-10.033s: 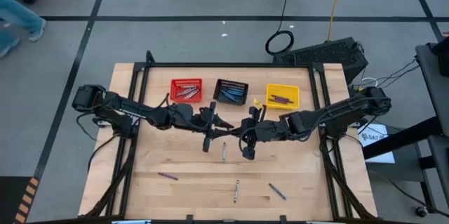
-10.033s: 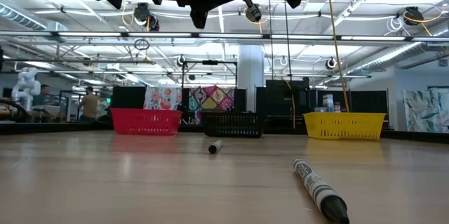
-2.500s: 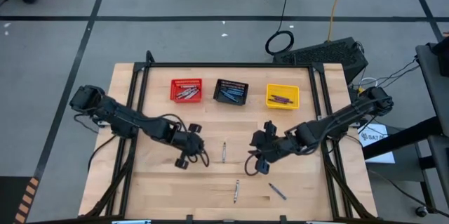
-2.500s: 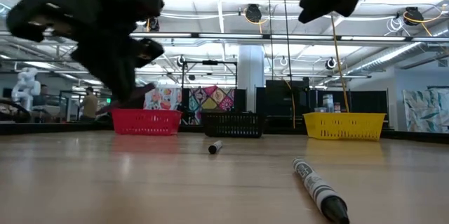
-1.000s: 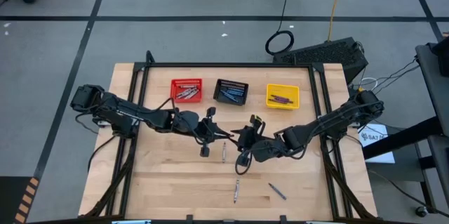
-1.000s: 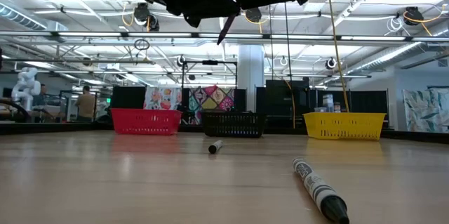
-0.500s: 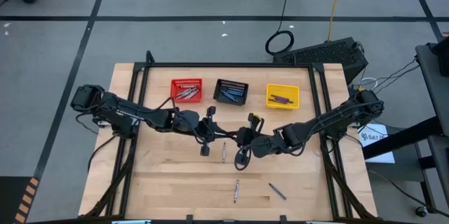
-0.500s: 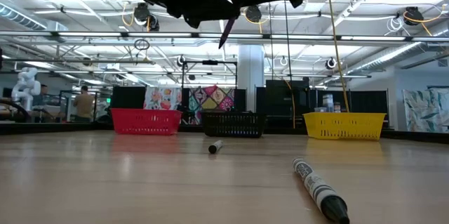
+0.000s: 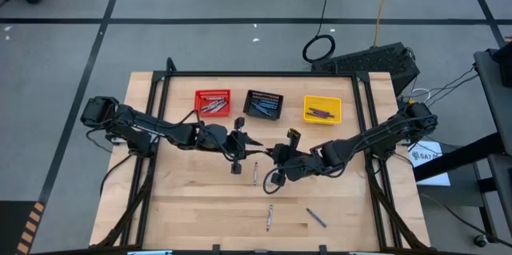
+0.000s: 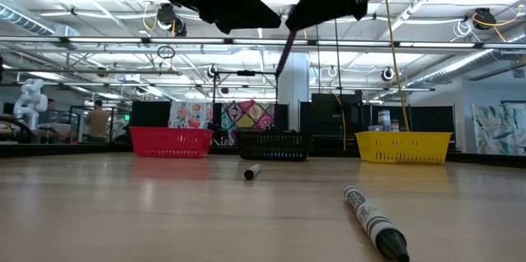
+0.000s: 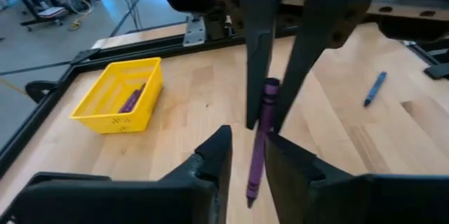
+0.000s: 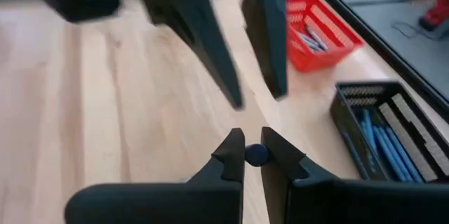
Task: Sort crayons
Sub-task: Put the violet crayon into the yellow bin
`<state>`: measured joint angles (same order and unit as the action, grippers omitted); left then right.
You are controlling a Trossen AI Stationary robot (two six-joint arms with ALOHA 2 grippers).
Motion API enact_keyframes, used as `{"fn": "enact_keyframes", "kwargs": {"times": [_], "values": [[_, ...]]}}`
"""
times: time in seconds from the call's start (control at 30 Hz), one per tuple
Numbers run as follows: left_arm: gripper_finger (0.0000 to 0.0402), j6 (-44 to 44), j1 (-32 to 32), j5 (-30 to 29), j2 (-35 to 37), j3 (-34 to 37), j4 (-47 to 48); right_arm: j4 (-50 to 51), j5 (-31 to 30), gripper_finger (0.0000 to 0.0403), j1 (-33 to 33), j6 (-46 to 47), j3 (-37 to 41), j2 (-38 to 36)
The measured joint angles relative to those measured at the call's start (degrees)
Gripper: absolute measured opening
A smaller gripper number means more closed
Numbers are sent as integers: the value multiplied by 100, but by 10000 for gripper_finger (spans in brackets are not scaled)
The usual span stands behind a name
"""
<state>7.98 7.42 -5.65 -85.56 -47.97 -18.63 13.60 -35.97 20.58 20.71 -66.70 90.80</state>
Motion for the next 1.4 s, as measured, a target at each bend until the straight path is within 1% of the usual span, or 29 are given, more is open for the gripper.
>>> {"fn": "enact_keyframes", "kwargs": {"times": [0.07, 0.17, 0.23, 0.4, 0.47, 0.67, 0.87, 0.97, 1.03, 1.13, 1.23, 1.4], "values": [[98, 1, 7, -161, 0, 0, 6, 207, -64, 4, -25, 154, 0, 0], [104, -2, 0, -384, 0, 0, 89, 669, -315, 4, -77, 411, 0, 0], [104, -13, -2, -385, 0, 0, 197, 1095, -460, 4, -155, 624, 2, -11], [104, -15, 22, -381, 0, 0, 496, 2112, -504, 4, -461, 1369, 2, -24], [105, -17, 22, -381, 0, 0, 605, 2478, -624, 4, -590, 1609, 2, -24], [105, -306, 22, -376, 0, 0, 762, 3426, -751, 4, -1072, 2088, 2, -26], [105, -323, 22, -361, 0, 0, 773, 4445, -748, 4, -1574, 2525, 2, -28], [105, -338, 22, -361, 0, 0, 773, 4797, -669, 4, -1834, 2610, 2, -28], [105, -338, 22, -361, 0, 0, 773, 4928, -431, 4, -2036, 2592, 2, -28], [105, -338, 26, -361, 0, 0, 773, 5003, -135, 4, -2332, 2505, 7, -11], [105, -447, 52, -361, 0, 0, 773, 5031, -97, 4, -2575, 2343, 7, 55], [105, -618, 74, -220, 0, 0, 893, 5070, 188, 4, -2941, 1992, 7, 241]]}}
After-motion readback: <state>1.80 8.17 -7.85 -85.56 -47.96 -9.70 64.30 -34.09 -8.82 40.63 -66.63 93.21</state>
